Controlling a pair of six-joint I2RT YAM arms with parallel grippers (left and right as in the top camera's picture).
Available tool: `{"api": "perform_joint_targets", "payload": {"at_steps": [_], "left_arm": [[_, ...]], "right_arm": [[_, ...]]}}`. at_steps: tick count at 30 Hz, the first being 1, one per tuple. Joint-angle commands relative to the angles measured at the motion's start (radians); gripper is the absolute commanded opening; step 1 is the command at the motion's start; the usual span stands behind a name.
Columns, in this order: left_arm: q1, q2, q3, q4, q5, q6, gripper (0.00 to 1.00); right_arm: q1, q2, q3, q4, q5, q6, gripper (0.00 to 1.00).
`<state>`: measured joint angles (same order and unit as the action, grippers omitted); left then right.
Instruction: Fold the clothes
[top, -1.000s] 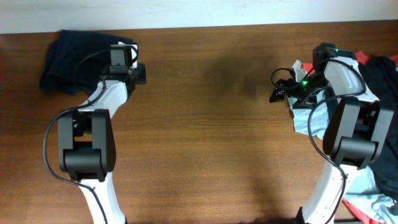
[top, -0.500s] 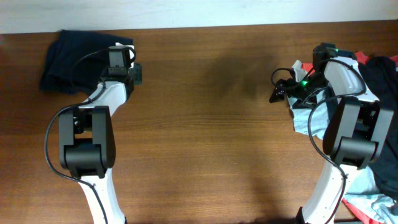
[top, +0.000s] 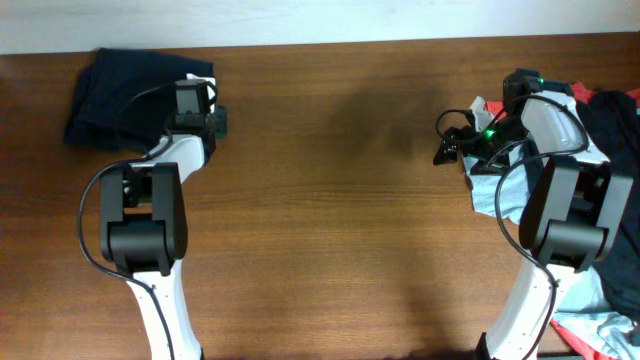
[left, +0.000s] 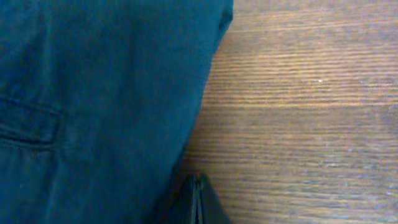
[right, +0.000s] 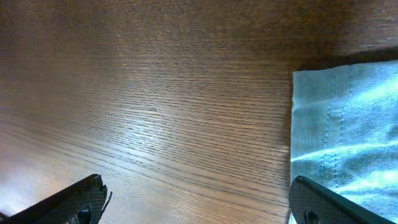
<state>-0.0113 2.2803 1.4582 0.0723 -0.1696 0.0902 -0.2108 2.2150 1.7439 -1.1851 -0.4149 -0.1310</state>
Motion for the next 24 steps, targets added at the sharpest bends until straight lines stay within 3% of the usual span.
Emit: {"api": "perform_joint_targets", "payload": {"at_steps": [1, 24], "left_arm": [[0.024, 0.018, 0.006, 0.015, -0.004, 0.017, 0.00], [0.076, 0.029, 0.007, 0.093, -0.003, 0.016, 0.00]], "right_arm": [[0.000, -0.032, 0.008, 0.000, 0.009, -0.003, 0.99], [0.000, -0.032, 0.008, 0.000, 0.009, -0.003, 0.99]]}}
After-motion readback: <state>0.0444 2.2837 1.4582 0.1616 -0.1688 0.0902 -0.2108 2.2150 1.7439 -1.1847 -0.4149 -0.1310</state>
